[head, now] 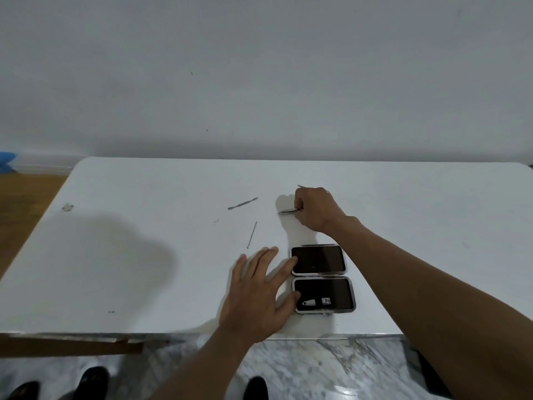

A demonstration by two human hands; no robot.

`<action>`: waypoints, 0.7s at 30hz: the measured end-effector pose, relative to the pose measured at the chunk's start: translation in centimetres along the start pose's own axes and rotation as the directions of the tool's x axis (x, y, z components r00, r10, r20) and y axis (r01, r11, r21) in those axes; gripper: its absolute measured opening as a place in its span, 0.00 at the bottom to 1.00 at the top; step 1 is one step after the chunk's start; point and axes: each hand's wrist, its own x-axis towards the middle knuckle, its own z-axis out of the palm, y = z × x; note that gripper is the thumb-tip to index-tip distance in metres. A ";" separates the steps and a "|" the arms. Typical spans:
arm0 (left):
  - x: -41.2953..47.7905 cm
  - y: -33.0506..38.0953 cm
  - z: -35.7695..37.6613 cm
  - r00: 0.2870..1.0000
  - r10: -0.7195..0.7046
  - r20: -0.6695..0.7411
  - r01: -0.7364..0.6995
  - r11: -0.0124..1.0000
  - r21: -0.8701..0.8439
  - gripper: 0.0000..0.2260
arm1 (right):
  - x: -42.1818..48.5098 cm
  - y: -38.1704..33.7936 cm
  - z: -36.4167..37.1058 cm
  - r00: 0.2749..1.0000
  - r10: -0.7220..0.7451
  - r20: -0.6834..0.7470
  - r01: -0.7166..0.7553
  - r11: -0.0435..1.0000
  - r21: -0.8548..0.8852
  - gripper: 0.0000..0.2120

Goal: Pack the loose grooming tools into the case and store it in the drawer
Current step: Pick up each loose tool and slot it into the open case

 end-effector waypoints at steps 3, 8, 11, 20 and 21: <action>0.0 0.0 0.1 1.000 0.003 -0.016 -0.003 1.000 0.009 0.26 | -1.2 0.3 0.4 0.999 0.041 -0.032 -0.038 0.995 0.093 0.08; -0.1 0.1 0.1 0.999 0.004 -0.032 -0.003 1.000 0.014 0.26 | -3.7 1.1 0.8 0.997 0.048 -0.064 -0.035 0.980 0.198 0.10; -0.2 0.1 0.3 0.999 0.014 -0.046 -0.013 1.000 0.024 0.25 | -5.5 2.0 0.9 0.991 0.067 -0.119 -0.038 0.972 0.231 0.14; -0.1 -0.3 0.7 0.997 0.028 -0.077 -0.024 0.998 0.054 0.25 | -10.9 3.5 0.4 0.921 0.270 -0.282 -0.093 0.854 0.512 0.06; -0.1 -0.3 0.7 0.997 0.028 -0.079 -0.024 0.998 0.053 0.25 | -11.4 3.6 0.3 0.919 0.270 -0.286 -0.085 0.847 0.525 0.05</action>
